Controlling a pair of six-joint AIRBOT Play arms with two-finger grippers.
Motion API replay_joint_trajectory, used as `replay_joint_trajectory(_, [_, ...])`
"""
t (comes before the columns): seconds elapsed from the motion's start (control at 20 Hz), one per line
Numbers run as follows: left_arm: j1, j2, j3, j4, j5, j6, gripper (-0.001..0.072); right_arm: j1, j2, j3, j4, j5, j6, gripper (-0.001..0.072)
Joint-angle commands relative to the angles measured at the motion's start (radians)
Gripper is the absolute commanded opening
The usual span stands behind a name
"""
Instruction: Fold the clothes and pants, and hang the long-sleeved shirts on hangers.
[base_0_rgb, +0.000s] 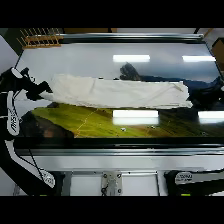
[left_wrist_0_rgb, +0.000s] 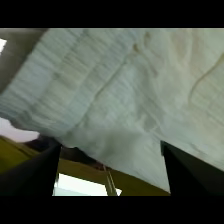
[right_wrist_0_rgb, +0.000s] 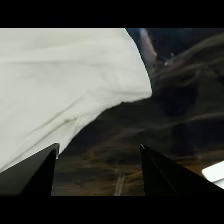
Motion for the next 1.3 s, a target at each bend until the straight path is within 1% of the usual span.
replay_joint_trajectory(0.0, [-0.055, 0.001, -0.038, 0.018, 0.116, -0.028, 0.0681, -0.026, 0.02, -0.15, 0.124, -0.073, 0.002, 0.0688])
replay_joint_trajectory(0.05, [-0.063, -0.002, -0.039, 0.02, 0.138, -0.042, 0.0681, -0.019, 0.009, -0.159, 0.154, -0.092, -0.002, 0.072])
replay_joint_trajectory(0.15, [-0.066, -0.009, -0.038, 0.023, 0.156, -0.061, 0.0681, 0.001, -0.016, -0.161, 0.187, -0.117, -0.002, 0.0719])
replay_joint_trajectory(0.35, [-0.066, -0.031, -0.04, 0.023, 0.144, -0.076, 0.0678, 0.067, -0.063, -0.16, 0.247, -0.208, -0.003, 0.0719])
replay_joint_trajectory(0.4, [-0.066, -0.032, -0.039, 0.023, 0.145, -0.077, 0.0561, 0.085, -0.068, -0.16, 0.262, -0.234, -0.006, 0.072])
replay_joint_trajectory(0.45, [-0.066, -0.032, -0.039, 0.023, 0.148, -0.077, 0.0519, 0.105, -0.071, -0.16, 0.272, -0.262, -0.011, 0.0719])
replay_joint_trajectory(0.5, [-0.066, -0.032, -0.039, 0.023, 0.15, -0.077, 0.038, 0.122, -0.072, -0.16, 0.272, -0.291, -0.013, 0.0719])
replay_joint_trajectory(0.55, [-0.066, -0.032, -0.039, 0.023, 0.152, -0.076, 0.0182, 0.133, -0.071, -0.16, 0.272, -0.319, -0.013, 0.0718])
replay_joint_trajectory(0.6, [-0.066, -0.032, -0.039, 0.023, 0.155, -0.076, 0.0019, 0.14, -0.071, -0.16, 0.272, -0.344, -0.013, 0.0717])
replay_joint_trajectory(0.7, [-0.064, -0.02, -0.039, 0.023, 0.165, -0.076, 0.002, 0.14, -0.069, -0.16, 0.272, -0.375, -0.013, 0.0705])
replay_joint_trajectory(0.75, [-0.062, -0.005, -0.039, 0.024, 0.174, -0.071, 0.002, 0.138, -0.068, -0.16, 0.272, -0.375, -0.013, 0.0609])
replay_joint_trajectory(0.8, [-0.057, 0.016, -0.039, 0.023, 0.183, -0.048, 0.002, 0.132, -0.064, -0.16, 0.272, -0.369, -0.013, 0.0313])
replay_joint_trajectory(0.85, [-0.051, 0.041, -0.039, 0.023, 0.183, -0.026, 0.002, 0.129, -0.06, -0.16, 0.27, -0.362, -0.013, 0.0081])
replay_joint_trajectory(0.9, [-0.049, 0.074, -0.043, 0.023, 0.185, 0.003, 0.002, 0.126, -0.05, -0.16, 0.27, -0.354, -0.013, 0.0012])
replay_joint_trajectory(1.0, [-0.034, 0.176, -0.117, 0.023, 0.235, 0.048, 0.002, 0.124, -0.023, -0.16, 0.246, -0.33, -0.013, 0.0011])
replay_joint_trajectory(1.05, [-0.025, 0.237, -0.181, 0.024, 0.274, 0.06, 0.0019, 0.126, -0.003, -0.16, 0.203, -0.3, -0.013, 0.0011])
replay_joint_trajectory(1.2, [0.026, 0.447, -0.476, 0.023, 0.386, 0.069, 0.0019, 0.138, 0.058, -0.169, 0.043, -0.168, -0.013, 0.0011])
replay_joint_trajectory(1.25, [0.047, 0.513, -0.581, 0.023, 0.42, 0.085, 0.002, 0.143, 0.08, -0.182, -0.003, -0.134, -0.013, 0.0011])
